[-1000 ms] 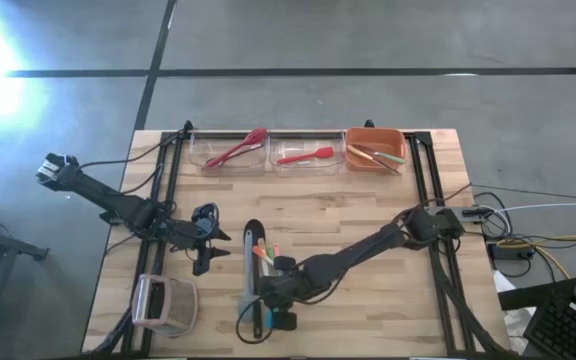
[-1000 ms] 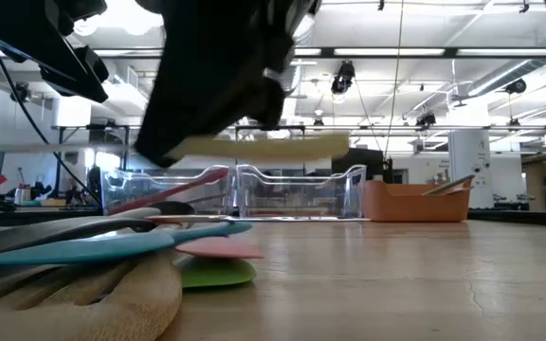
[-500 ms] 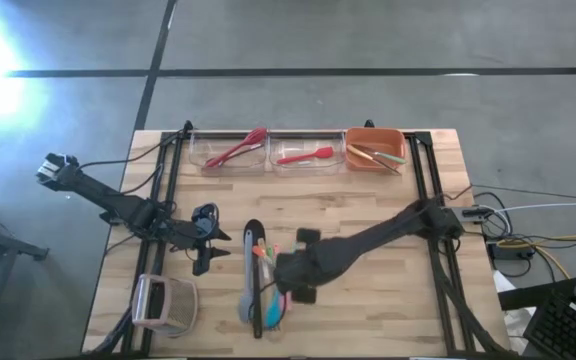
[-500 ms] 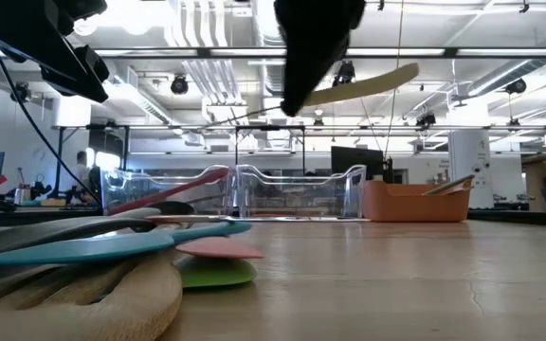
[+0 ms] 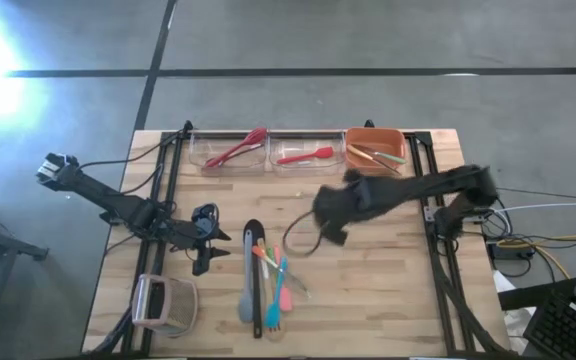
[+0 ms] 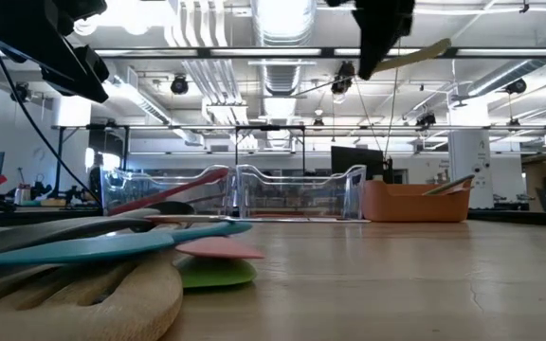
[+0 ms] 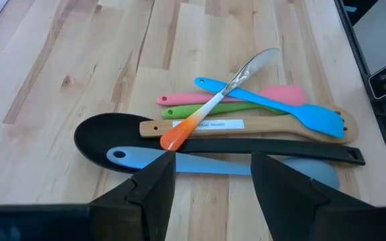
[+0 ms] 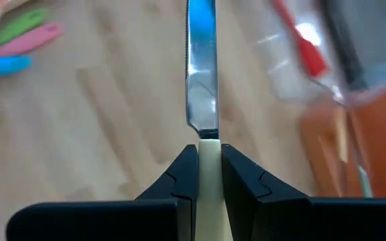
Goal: Pick & Place Kitchen Items
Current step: Put the white knife into the orange bin
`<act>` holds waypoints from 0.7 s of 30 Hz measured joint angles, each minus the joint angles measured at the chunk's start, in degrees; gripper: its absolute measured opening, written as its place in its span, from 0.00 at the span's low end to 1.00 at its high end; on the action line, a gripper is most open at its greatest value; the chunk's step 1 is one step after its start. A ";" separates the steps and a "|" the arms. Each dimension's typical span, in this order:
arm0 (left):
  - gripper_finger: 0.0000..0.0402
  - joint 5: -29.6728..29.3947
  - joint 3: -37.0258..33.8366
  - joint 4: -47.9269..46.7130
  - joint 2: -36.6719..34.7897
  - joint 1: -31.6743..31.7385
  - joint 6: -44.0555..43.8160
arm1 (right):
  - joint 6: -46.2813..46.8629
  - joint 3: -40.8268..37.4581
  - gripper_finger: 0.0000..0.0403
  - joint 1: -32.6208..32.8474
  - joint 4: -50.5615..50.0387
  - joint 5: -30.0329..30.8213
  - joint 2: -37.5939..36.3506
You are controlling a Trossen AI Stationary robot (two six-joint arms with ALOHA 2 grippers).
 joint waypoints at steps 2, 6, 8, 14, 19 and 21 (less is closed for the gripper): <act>0.49 -0.14 0.00 0.02 0.00 0.02 0.00 | 0.68 -3.81 0.08 -3.21 -0.11 1.11 -4.55; 0.49 -0.17 0.00 0.01 0.00 0.02 0.01 | 0.55 -10.73 0.08 -11.12 -0.07 0.97 -11.86; 0.49 -0.17 0.00 0.01 0.00 0.02 0.03 | -1.00 -13.61 0.08 -15.40 -0.10 0.83 -14.48; 0.49 -0.20 0.00 -0.01 0.00 0.02 0.04 | -10.23 -18.41 0.08 -27.79 -0.06 0.36 -17.98; 0.49 -0.22 0.00 -0.02 0.00 0.06 0.04 | -18.87 -19.85 0.08 -37.19 0.34 -0.94 -17.76; 0.49 -0.22 0.00 -0.01 0.00 0.06 0.04 | -23.11 -19.95 0.08 -40.02 1.38 -1.64 -17.05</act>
